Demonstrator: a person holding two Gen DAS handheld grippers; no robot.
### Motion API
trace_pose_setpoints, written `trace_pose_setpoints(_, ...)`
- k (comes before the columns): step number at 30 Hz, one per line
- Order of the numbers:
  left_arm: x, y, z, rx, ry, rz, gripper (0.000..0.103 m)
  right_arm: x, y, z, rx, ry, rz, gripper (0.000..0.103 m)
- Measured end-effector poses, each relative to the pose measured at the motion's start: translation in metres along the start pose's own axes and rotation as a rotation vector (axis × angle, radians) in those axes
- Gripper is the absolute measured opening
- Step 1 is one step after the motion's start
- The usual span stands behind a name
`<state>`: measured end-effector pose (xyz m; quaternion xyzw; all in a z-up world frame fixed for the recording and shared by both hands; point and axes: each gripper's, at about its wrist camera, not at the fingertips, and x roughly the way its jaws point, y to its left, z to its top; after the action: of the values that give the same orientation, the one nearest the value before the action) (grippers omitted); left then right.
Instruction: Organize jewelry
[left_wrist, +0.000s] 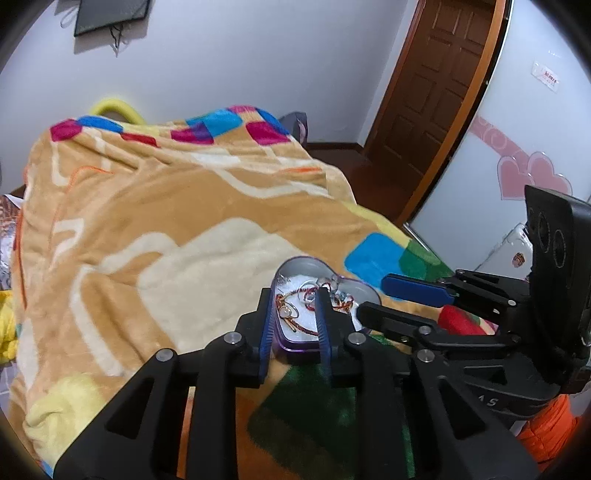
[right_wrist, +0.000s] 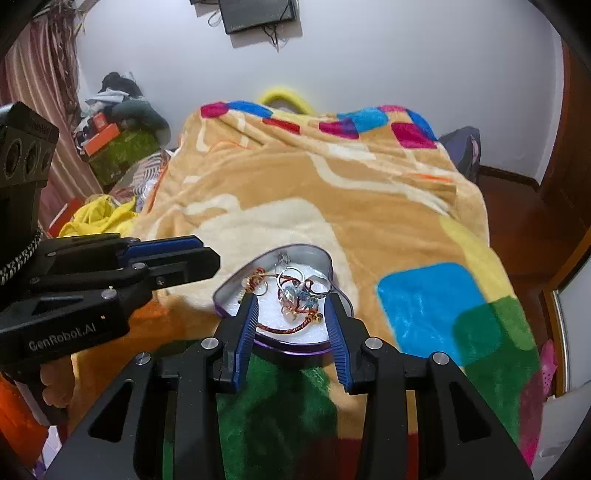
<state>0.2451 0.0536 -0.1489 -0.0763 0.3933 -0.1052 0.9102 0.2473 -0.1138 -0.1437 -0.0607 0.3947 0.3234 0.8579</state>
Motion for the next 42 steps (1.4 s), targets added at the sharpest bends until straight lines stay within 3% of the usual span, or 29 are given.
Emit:
trace_pose_setpoints(9, -0.073, -0.026, 0.007, 0.034, -0.146, 0.053, 0.032, -0.068, 0.016, 0.01, -0.014, -0.142, -0.024, 0.034)
trace_pose_setpoints(19, -0.192, -0.076, 0.003, 0.102, -0.424, 0.113, 0.044, -0.204, 0.054, 0.007, -0.042, -0.487, -0.062, 0.034)
trace_pose_setpoints(26, -0.256, -0.107, -0.019, 0.135, -0.601, 0.158, 0.062, -0.259, 0.084, -0.01, -0.078, -0.663, -0.125, 0.034)
trace_pose_setpoints(31, -0.278, -0.114, -0.033, 0.124, -0.677, 0.192, 0.082, -0.268, 0.096, -0.018, -0.082, -0.717, -0.159, 0.053)
trace_pose_setpoints(34, -0.282, -0.118, -0.039, 0.123, -0.691, 0.223, 0.091, -0.268, 0.099, -0.022, -0.066, -0.736, -0.178, 0.069)
trace_pose_setpoints(36, -0.283, -0.118, -0.043, 0.113, -0.695, 0.235, 0.096, -0.267, 0.1, -0.023, -0.054, -0.752, -0.197, 0.086)
trace_pose_setpoints(38, -0.284, -0.118, -0.049, 0.103, -0.694, 0.232, 0.099, -0.268, 0.101, -0.026, -0.048, -0.764, -0.22, 0.095)
trace_pose_setpoints(42, -0.283, -0.118, -0.054, 0.1, -0.687, 0.241, 0.101, -0.27, 0.105, -0.029, -0.043, -0.774, -0.266, 0.1)
